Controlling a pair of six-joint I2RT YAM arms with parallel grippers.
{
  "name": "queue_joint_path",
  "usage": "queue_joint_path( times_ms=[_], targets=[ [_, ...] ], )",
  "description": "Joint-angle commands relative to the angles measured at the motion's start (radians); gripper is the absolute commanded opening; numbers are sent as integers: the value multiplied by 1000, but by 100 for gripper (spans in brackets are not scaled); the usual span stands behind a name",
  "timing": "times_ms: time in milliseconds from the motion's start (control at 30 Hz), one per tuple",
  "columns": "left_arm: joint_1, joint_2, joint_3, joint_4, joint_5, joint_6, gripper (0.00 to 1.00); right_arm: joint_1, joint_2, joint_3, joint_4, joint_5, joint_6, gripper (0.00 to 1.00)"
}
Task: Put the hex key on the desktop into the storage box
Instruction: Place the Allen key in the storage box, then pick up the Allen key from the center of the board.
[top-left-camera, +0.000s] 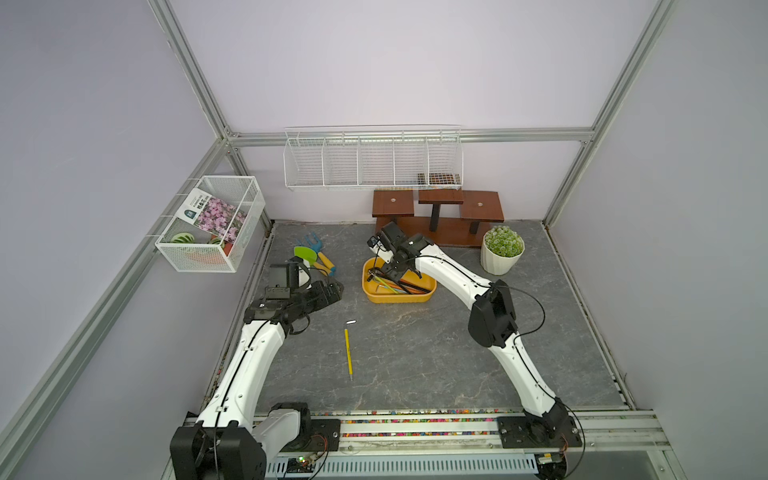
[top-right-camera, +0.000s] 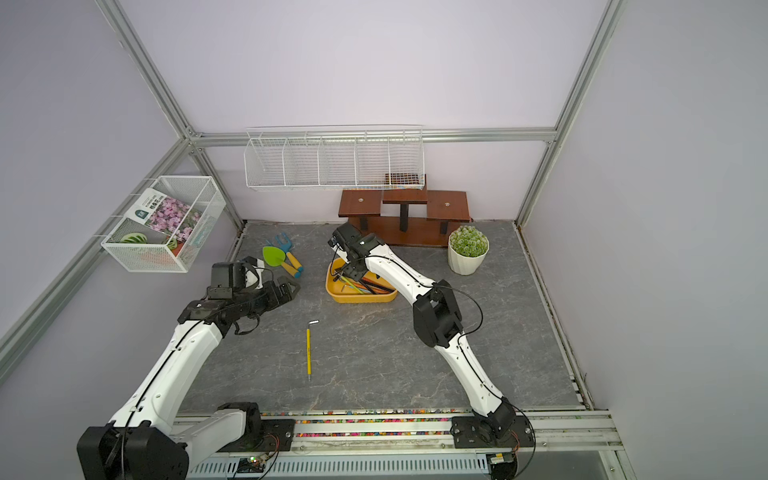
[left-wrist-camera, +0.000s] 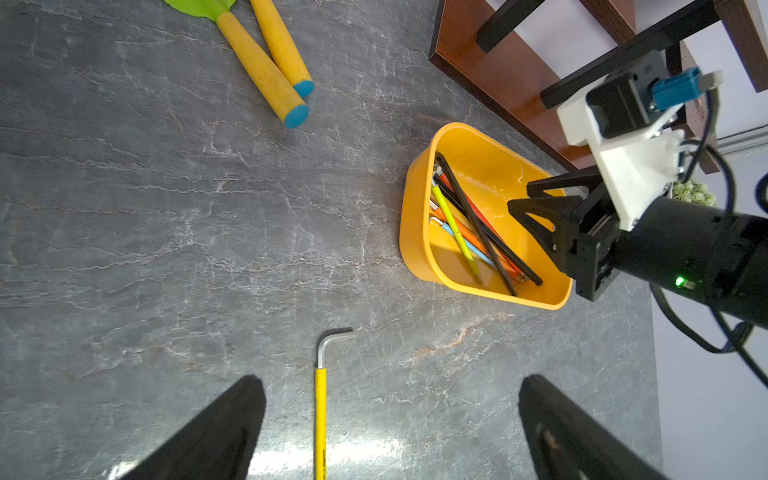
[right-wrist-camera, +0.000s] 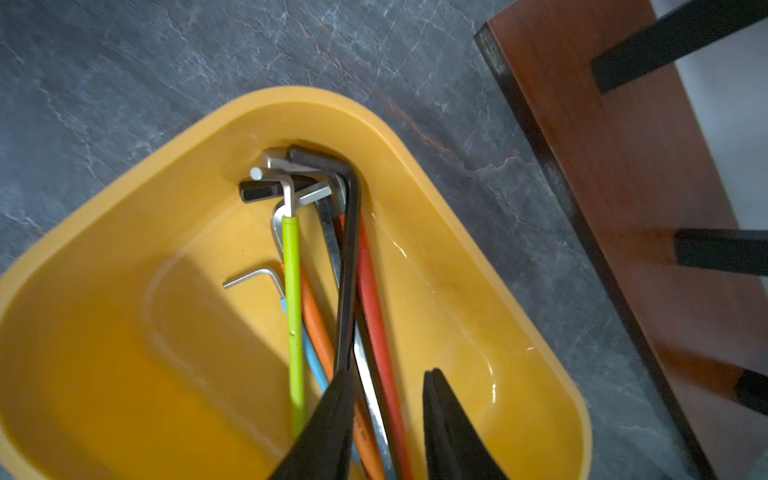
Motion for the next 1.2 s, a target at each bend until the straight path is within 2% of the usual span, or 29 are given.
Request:
queue_joint_path(
  times_ms=[0, 67, 167, 267, 400, 567, 767, 867, 1167],
  targets=[
    [7, 5, -5, -2, 0, 2, 100, 3, -86, -31, 12, -22, 61, 41],
    [7, 4, -4, -2, 1, -1, 100, 6, -120, -39, -4, -34, 122, 44],
    [15, 2, -4, -1, -2, -2, 100, 20, -193, -79, -39, -119, 244, 45],
    [59, 10, -7, -14, -52, -26, 100, 85, -323, -281, 54, -87, 397, 46],
    [149, 29, -4, -8, 2, -35, 100, 192, -473, -551, 218, -81, 580, 49],
    [191, 33, 2, -12, 18, -32, 100, 278, -468, -647, 224, -113, 801, 48],
    [241, 5, -6, -1, 5, -47, 100, 389, -345, -601, 269, -146, 893, 47],
    [276, 6, -4, -4, 18, -53, 100, 424, -276, -529, 228, -115, 924, 47],
    [284, -12, -3, -12, -15, -50, 100, 475, -102, -359, 162, -36, 980, 47]
  ],
)
